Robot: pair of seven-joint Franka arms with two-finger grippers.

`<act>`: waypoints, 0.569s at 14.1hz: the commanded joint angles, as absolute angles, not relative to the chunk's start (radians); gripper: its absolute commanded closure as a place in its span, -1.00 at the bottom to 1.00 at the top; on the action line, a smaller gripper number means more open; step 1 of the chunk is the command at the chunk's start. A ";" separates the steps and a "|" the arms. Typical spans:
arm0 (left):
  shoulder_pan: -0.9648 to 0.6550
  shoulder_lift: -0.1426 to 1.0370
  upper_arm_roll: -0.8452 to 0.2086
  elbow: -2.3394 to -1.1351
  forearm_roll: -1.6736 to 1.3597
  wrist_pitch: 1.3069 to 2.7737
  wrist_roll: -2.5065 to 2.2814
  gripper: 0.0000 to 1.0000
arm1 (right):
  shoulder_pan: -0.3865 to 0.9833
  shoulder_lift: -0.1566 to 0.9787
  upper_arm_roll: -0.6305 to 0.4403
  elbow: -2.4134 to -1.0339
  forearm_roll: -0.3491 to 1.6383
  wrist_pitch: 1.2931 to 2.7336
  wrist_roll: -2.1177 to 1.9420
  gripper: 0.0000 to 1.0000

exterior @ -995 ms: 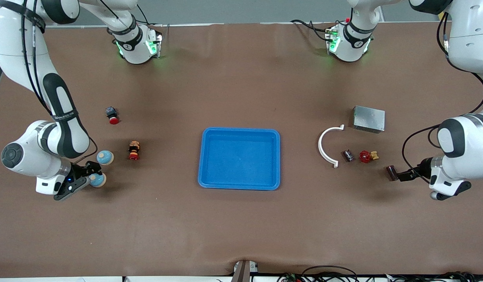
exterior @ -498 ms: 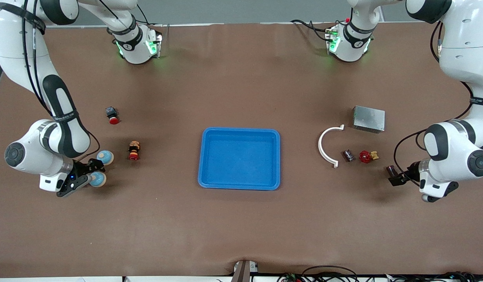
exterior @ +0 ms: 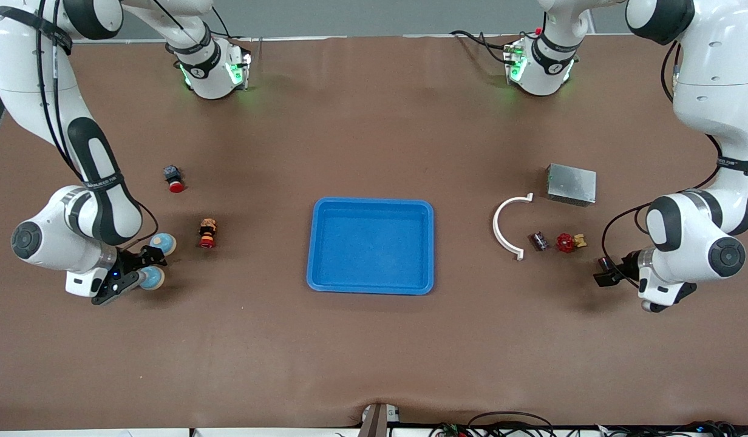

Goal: Place electrolytic capacitor and blue bell in tray
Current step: 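Grasp the blue bell with the right gripper while the left gripper grasps the capacitor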

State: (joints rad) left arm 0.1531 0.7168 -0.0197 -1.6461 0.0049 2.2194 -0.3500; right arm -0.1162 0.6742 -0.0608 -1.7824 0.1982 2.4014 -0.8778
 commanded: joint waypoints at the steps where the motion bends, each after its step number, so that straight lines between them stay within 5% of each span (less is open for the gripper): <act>1: 0.149 0.719 -0.018 -1.654 0.025 2.233 -0.367 -1.00 | -0.100 0.669 -0.058 -1.775 0.219 2.391 -0.854 -1.00; 3: 0.149 0.722 -0.018 -1.654 0.025 2.233 -0.367 -0.83 | -0.097 0.667 -0.060 -1.770 0.219 2.391 -0.853 -1.00; 5: 0.149 0.726 -0.018 -1.652 0.025 2.233 -0.367 -0.27 | -0.097 0.667 -0.060 -1.767 0.216 2.391 -0.853 -1.00; 7: 0.149 0.726 -0.018 -1.652 0.023 2.233 -0.380 0.53 | -0.097 0.667 -0.060 -1.766 0.210 2.391 -0.854 -1.00; 8: 0.149 0.724 -0.018 -1.651 0.023 2.233 -0.388 0.64 | -0.097 0.666 -0.060 -1.764 0.209 2.391 -0.857 -1.00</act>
